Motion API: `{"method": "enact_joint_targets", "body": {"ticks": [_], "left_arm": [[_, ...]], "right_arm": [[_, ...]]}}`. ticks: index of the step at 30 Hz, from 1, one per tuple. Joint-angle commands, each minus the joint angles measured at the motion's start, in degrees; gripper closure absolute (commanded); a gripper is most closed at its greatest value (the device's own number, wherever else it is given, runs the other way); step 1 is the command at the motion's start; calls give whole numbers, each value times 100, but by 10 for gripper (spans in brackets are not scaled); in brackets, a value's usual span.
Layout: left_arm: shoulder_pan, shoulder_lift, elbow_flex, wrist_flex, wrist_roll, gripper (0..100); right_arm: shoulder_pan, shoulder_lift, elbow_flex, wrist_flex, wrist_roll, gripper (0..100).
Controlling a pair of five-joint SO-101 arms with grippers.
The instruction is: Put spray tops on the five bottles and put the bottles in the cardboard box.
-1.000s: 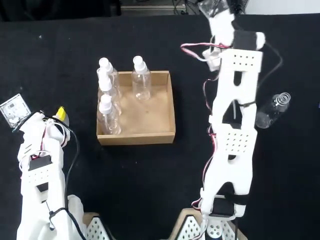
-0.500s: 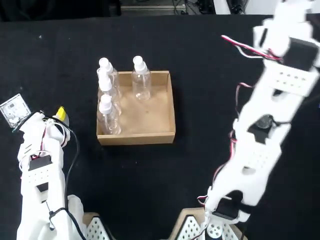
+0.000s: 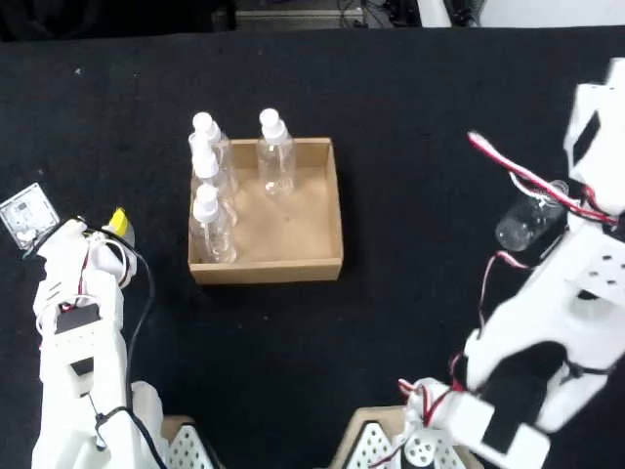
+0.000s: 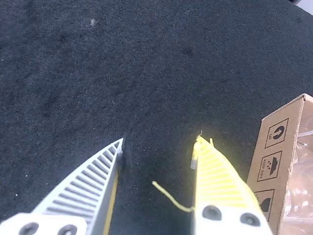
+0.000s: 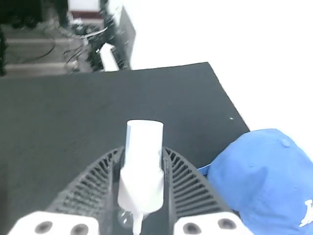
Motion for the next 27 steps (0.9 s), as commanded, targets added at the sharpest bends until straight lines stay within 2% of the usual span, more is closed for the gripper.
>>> {"method": "enact_joint_targets", "body": {"ticks": [1,6,16,21,27], "left_arm": [[66,-62,-31,-132,-35,798],[66,-62,-31,-132,-35,798],[66,-62,-31,-132,-35,798],[75,-62,-31,-132,-35,798],[75,-62,-31,-132,-35,798]], "right_arm": [[325,-673,1587,-1503,-62,987],[475,-1226,3240,-3262,-53,987],[457,-1332,5147,-6330,-70,988],[431,-1323,5552,-7270,-255,988],[448,-1147,5560,-7473,-598,988]]}}
